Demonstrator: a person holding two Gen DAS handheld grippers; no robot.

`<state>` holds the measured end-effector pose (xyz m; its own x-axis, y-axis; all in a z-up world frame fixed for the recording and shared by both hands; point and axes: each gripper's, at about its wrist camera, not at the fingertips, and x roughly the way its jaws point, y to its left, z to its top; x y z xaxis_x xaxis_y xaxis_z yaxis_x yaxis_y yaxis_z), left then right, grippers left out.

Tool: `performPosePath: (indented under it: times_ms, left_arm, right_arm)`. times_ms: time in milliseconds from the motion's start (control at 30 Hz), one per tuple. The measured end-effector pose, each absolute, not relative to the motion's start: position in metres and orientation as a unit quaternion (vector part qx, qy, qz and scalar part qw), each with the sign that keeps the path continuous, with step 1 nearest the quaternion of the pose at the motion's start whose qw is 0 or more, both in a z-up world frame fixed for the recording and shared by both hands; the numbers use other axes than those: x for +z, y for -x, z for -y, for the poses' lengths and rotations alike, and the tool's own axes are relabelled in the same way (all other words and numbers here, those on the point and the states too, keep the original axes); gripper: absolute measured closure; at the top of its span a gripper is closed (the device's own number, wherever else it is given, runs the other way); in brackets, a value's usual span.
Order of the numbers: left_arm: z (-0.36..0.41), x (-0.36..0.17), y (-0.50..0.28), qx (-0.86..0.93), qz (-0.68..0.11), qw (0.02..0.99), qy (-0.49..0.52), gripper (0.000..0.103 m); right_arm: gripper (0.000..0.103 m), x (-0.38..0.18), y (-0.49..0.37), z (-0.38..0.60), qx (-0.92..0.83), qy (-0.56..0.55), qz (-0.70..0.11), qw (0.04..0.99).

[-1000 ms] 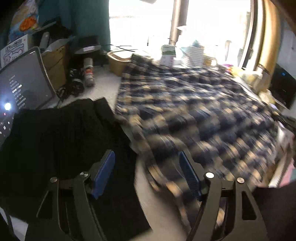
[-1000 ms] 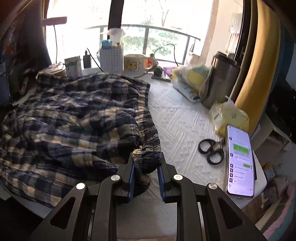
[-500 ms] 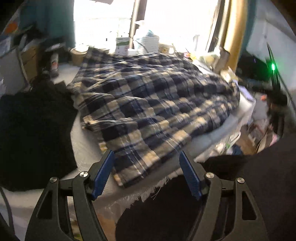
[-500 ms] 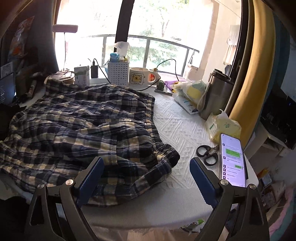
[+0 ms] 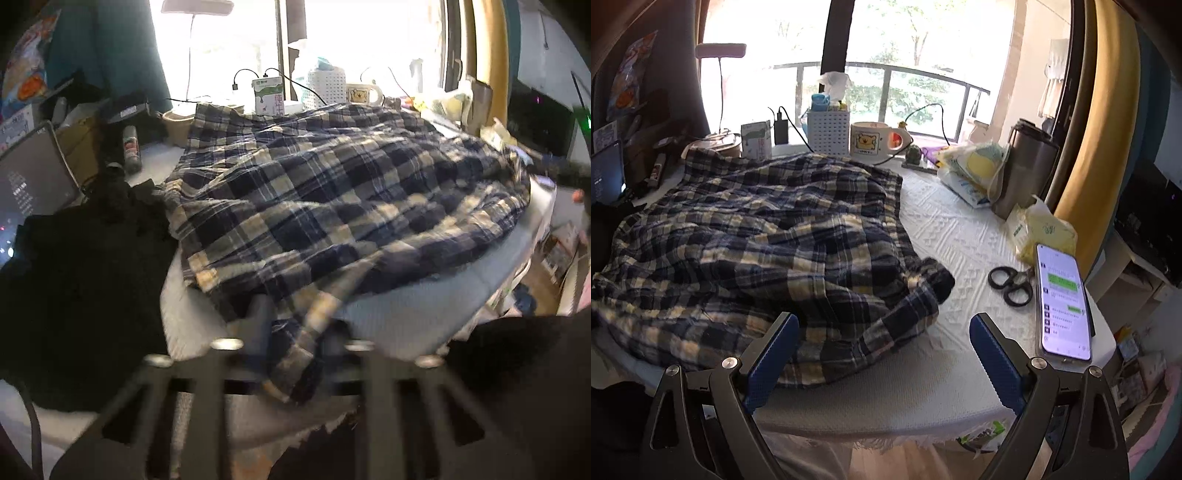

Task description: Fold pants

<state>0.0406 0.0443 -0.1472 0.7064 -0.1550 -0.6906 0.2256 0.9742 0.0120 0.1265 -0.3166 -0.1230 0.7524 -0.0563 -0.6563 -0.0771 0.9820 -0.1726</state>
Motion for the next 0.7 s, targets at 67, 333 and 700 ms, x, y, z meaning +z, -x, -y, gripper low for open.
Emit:
performPosePath:
  times_ms: [67,333,700]
  left_arm:
    - [-0.049,-0.14,-0.042,-0.104,-0.356,0.928,-0.036,0.098]
    - [-0.1,-0.108,-0.054,-0.081,-0.337,0.937,0.046,0.099]
    - [-0.11,-0.116,-0.059,-0.093,-0.364,0.924,0.069,0.099]
  right_arm:
    - [0.008,-0.126,-0.125,0.32,0.002,0.095,-0.353,0.931]
    - [0.008,-0.134,-0.112,0.314,0.018,0.152,-0.335,0.93]
    - [0.008,-0.165,-0.127,0.26,0.028,0.294,-0.294,0.909]
